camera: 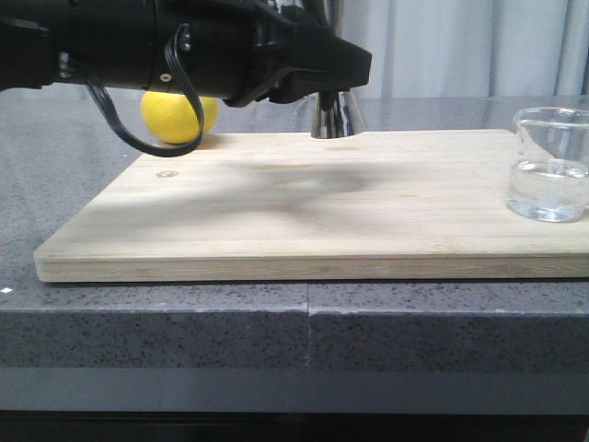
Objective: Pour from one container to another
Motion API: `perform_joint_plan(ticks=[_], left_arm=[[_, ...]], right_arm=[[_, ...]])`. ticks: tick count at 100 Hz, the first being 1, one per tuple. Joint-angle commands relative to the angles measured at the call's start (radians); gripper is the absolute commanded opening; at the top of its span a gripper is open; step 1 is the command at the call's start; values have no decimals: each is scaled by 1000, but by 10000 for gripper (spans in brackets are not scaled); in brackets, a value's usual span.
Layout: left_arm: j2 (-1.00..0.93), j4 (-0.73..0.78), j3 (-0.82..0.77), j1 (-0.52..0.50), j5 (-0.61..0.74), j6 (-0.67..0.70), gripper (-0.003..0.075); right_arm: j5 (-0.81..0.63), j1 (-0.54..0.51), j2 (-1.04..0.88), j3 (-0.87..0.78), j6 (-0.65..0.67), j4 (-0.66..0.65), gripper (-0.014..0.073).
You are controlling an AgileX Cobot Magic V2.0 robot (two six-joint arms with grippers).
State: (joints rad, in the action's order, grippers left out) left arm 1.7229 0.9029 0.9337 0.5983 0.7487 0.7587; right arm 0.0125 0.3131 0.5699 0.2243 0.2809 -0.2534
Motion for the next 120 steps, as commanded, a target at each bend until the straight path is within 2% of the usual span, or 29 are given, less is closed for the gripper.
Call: perform_joint_plan(ticks=[1, 22, 72, 90, 120], left_arm=[[-55, -27, 28, 0, 78, 28, 58], [-55, 10, 28, 0, 110, 56, 58], [-55, 64, 28, 0, 110, 82, 58], [-55, 80, 28, 0, 110, 84, 58], [-55, 127, 28, 0, 110, 112, 58]], right_arm=[[-109, 1, 9, 17, -6, -18, 597], [-164, 1, 51, 17, -6, -43, 597], [-434, -3, 345, 17, -8, -66, 597], [-521, -4, 419, 21, -95, -51, 597], [-556, -38, 446, 22, -100, -31, 597]])
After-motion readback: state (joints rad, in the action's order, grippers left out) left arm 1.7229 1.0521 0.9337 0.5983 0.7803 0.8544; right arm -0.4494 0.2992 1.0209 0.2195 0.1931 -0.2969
